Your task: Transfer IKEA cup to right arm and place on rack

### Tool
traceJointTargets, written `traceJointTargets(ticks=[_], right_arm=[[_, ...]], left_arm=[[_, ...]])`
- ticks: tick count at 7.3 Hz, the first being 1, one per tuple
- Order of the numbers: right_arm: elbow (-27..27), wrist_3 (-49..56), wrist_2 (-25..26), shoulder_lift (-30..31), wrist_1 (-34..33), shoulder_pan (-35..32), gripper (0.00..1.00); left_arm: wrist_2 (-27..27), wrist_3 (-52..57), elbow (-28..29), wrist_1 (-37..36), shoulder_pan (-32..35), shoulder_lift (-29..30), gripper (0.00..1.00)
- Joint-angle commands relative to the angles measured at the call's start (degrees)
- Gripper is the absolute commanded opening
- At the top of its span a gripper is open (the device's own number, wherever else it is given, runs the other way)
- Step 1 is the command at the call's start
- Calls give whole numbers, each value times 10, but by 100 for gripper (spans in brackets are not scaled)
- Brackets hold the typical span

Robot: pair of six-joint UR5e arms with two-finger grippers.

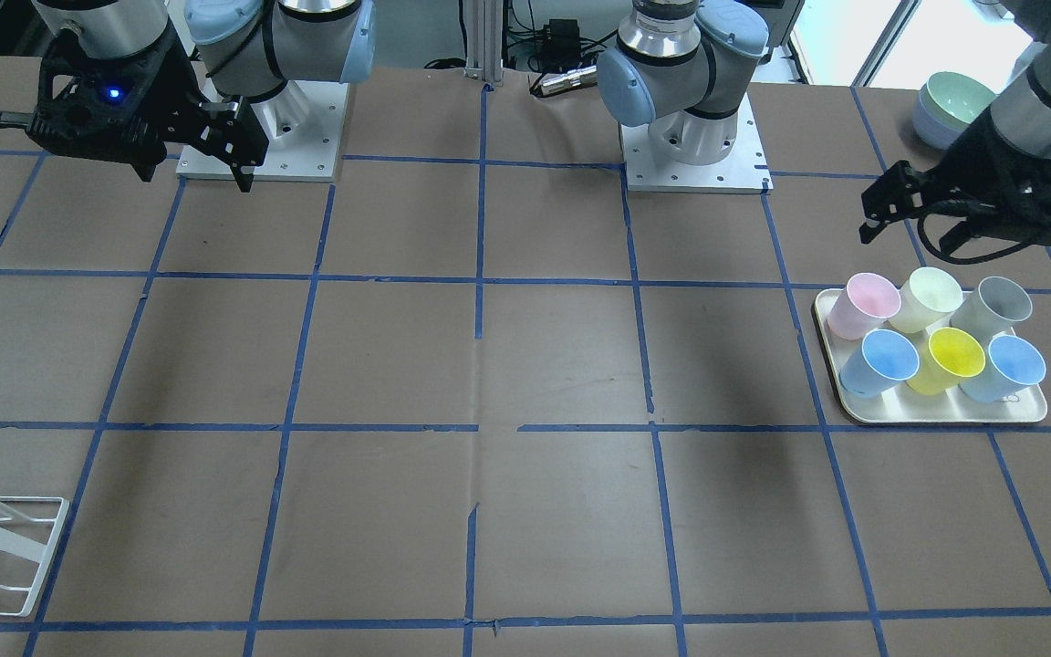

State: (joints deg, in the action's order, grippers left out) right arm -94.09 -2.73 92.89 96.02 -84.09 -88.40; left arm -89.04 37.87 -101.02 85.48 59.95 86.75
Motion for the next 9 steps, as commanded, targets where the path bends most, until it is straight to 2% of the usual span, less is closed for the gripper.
traceJointTargets(ticks=[1,3,4,5,7,9], right_arm=[[-2,-7,5,3,26,-2,100],[7,-5,-1,21,38,-3,100],[4,2,7,33,48,-6,100],[4,2,5,35,56,-2,100],[9,2,-4,38,31,-2,100],[8,2,-8,42,36,-3,100]], left_arm=[[-1,170,0,-106,-46,60,100],[-2,282,3,-132,-94,109,100],[-4,367,-1,-187,-104,133,100],[-4,405,0,-204,-107,156,100],[-22,494,6,-213,-109,193,100],[-27,515,1,-227,-133,222,100]])
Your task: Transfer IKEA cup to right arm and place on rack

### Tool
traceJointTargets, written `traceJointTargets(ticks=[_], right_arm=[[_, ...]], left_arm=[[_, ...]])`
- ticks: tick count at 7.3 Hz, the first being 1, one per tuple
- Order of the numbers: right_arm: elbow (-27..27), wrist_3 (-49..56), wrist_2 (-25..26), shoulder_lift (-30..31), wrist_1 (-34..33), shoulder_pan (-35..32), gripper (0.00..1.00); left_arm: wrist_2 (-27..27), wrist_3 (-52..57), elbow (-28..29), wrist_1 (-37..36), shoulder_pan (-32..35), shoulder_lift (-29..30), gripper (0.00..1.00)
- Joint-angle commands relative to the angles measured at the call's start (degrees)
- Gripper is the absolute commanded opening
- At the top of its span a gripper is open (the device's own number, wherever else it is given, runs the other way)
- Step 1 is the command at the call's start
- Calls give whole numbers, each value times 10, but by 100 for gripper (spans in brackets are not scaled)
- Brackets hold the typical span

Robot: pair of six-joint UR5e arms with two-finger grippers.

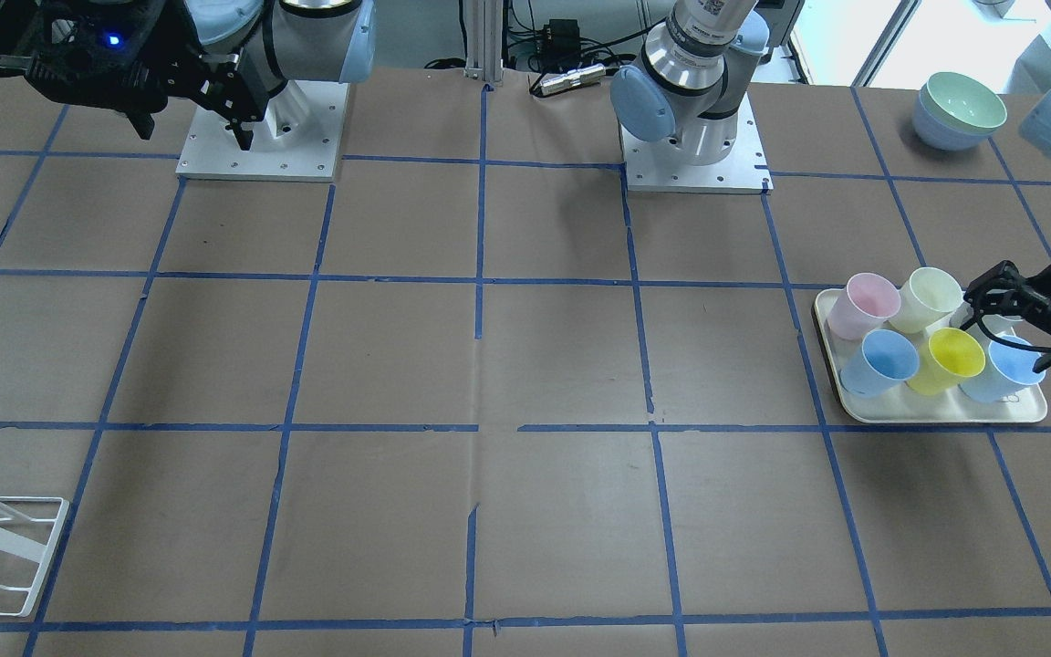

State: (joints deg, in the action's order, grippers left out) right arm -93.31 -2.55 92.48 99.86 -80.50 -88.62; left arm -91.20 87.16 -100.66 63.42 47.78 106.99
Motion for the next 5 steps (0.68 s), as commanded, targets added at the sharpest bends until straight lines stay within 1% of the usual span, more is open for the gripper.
traceJointTargets(ticks=[1,3,5], right_arm=[[-2,-2,-12,4,1,-1,100],[-1,-3,-14,4,-3,-1,100],[-6,-4,-14,3,-8,1,100]], left_arm=[[-31,34,-1,-12,-11,36,100],[-32,35,-1,-17,-9,43,100],[-30,49,-1,-14,12,38,100]])
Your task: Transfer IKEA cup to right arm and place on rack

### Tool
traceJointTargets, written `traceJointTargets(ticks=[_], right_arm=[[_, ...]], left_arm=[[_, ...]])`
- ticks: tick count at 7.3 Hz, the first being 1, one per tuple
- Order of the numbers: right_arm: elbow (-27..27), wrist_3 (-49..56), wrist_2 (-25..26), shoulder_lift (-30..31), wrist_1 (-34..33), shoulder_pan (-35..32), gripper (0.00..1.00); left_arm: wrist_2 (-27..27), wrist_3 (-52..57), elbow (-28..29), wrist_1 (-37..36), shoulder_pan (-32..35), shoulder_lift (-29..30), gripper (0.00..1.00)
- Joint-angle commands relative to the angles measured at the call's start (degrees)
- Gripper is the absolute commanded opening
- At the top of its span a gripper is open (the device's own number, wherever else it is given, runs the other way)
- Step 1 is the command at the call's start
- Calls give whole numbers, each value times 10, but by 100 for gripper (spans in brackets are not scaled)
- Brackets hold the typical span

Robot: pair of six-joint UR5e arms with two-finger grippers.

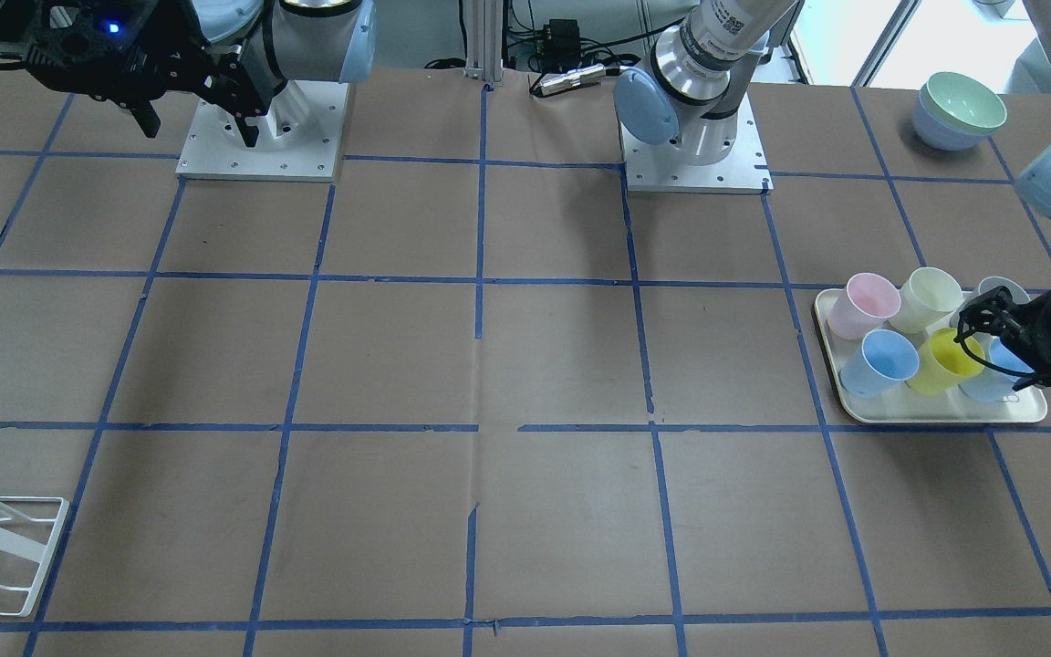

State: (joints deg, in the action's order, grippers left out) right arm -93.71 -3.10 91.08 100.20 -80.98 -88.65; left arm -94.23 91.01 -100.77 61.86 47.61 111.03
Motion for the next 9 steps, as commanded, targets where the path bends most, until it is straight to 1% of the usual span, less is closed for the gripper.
traceJointTargets(ticks=[1,3,4,5,6,7,8,9], right_arm=[[-3,5,0,-2,-2,4,100],[-2,5,8,7,13,2,100],[-7,5,5,1,17,-1,100],[-8,5,8,-14,11,0,100],[-7,5,7,-13,12,0,100],[-3,4,8,-8,17,0,100],[-3,5,-2,-10,10,0,100],[-6,4,-2,-10,7,0,100]], left_arm=[[-2,30,0,0,16,4,100],[-2,36,0,-4,16,12,87],[-3,35,0,-9,15,15,86],[-3,36,0,-12,16,19,70],[-3,36,0,-22,15,23,50],[-3,36,0,-23,15,25,28],[-3,31,0,-23,15,25,10],[-4,29,0,-23,15,25,1]])
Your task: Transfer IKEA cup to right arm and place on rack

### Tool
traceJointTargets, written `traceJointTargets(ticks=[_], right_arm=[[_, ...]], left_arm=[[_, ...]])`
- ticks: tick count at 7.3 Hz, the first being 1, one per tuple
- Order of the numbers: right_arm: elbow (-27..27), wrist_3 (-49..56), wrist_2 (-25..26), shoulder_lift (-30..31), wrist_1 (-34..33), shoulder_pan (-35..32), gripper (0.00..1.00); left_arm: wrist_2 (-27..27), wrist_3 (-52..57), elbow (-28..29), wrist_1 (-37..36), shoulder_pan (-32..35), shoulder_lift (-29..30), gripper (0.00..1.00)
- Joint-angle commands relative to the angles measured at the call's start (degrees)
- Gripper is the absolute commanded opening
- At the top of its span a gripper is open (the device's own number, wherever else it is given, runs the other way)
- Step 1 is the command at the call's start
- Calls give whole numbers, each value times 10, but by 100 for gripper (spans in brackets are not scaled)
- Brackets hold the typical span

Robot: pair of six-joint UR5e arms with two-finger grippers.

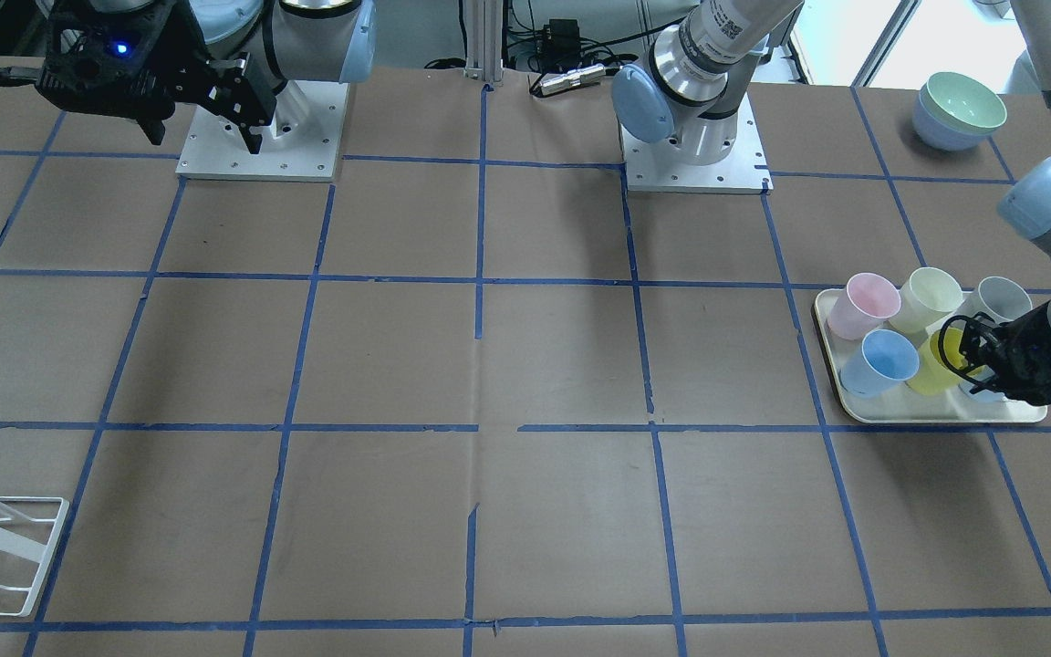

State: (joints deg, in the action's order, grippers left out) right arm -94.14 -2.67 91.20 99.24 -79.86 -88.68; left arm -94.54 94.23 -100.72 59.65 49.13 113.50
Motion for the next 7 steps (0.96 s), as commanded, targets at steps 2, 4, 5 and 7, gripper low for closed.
traceJointTargets(ticks=[2,4,5,7], right_arm=[[-3,-3,-1,3,-1,0,100],[-3,-7,-10,6,-2,0,100],[-1,-8,-61,6,-3,0,100],[4,-4,-212,5,-9,0,100]], left_arm=[[0,-9,1,0,1,-11,0],[3,-28,2,19,3,-43,0],[9,-30,15,66,4,-79,0],[19,-101,48,172,13,-136,0]])
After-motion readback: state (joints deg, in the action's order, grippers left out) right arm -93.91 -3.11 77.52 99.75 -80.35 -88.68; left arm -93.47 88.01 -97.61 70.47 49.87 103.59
